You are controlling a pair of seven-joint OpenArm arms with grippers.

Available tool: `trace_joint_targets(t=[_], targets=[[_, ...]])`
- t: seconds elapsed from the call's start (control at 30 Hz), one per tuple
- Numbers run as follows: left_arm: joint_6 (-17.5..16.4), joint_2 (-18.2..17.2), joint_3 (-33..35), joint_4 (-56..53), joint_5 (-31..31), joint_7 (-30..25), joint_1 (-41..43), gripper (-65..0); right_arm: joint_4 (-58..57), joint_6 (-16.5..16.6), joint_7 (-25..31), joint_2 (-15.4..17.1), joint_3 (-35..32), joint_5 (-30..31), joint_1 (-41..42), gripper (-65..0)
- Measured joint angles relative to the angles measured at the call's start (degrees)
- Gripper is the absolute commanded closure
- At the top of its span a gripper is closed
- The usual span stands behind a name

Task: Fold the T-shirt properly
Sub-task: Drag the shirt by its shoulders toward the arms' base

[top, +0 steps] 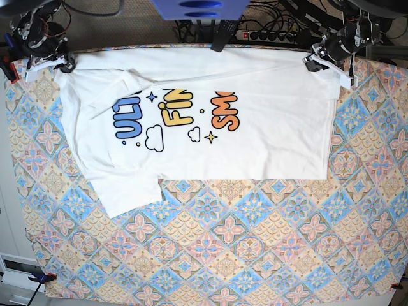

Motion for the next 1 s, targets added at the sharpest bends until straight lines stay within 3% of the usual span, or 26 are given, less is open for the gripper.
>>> trace_joint_targets(t=[0.13, 0.3, 0.43, 0.63, 0.77, 1.0], targets=[[0.00, 0.00, 0.00, 0.00, 0.00, 0.20, 0.00, -5.6, 0.00, 0.00, 0.00, 0.00, 0.00, -0.02, 0.00, -4.0], [0.00, 0.00, 0.00, 0.00, 0.00, 0.39, 0.00, -6.1, 0.17, 0.42, -0.20, -0.04, 0.00, 0.20, -0.07, -15.9], [-0.13, -0.15, 0.00, 0.11, -0.46, 2.16, -0.35, -16.5, 0.33, 0.59, 0.31, 0.00, 0.04, 1.20, -0.76, -24.5], [-1.14, -0.13, 0.00, 0.50, -2.14, 3.23, -0.35, -34.0, 0.44, 0.83, 0.26, 0.00, 0.07, 1.29, -0.90, -25.5], [-1.51, -0.13, 0.02, 0.85, -2.19, 2.78, 0.24, -35.1, 0.46, 0.85, 0.68, 0.09, 0.07, 1.29, -1.29, -25.7], [-0.57, -3.06, -0.35, 1.84, -1.22, 2.32, 4.09, -35.1, 4.37, -0.28, -0.90, -0.17, 1.99, -1.31, -3.65, -25.8]])
